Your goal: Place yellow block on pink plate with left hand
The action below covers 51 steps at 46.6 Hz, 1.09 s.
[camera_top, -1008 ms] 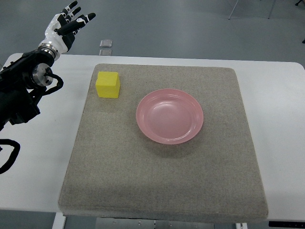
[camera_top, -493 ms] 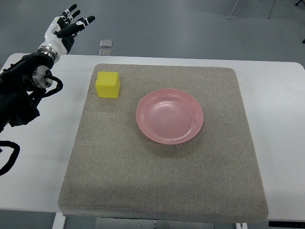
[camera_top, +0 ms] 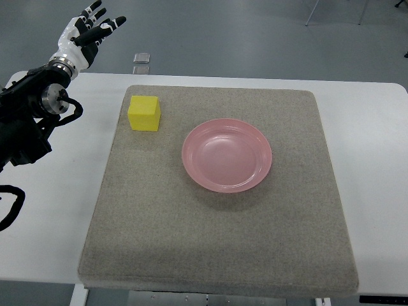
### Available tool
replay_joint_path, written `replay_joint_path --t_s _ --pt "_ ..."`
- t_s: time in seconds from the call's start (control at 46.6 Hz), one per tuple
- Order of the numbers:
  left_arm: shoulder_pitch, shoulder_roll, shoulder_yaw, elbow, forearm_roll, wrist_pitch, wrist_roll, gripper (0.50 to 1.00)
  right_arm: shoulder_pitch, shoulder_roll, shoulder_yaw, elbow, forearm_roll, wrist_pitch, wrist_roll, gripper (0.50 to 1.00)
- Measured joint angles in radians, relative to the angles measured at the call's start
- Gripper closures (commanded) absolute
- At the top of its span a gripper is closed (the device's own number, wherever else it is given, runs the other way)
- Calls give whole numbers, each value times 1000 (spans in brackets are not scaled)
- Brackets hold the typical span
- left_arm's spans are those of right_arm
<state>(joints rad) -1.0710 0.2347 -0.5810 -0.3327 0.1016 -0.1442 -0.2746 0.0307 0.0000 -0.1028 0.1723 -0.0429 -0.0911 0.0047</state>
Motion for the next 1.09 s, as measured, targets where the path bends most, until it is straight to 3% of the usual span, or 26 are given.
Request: replay_joint_path --t_s 0.858,1.093 --pt "-48 66 51 -7 31 2 5 510 0 0 0 0 0 0 0 576" --pt "-70 78 164 -36 31 -2 3 512 0 0 0 0 0 0 0 576"
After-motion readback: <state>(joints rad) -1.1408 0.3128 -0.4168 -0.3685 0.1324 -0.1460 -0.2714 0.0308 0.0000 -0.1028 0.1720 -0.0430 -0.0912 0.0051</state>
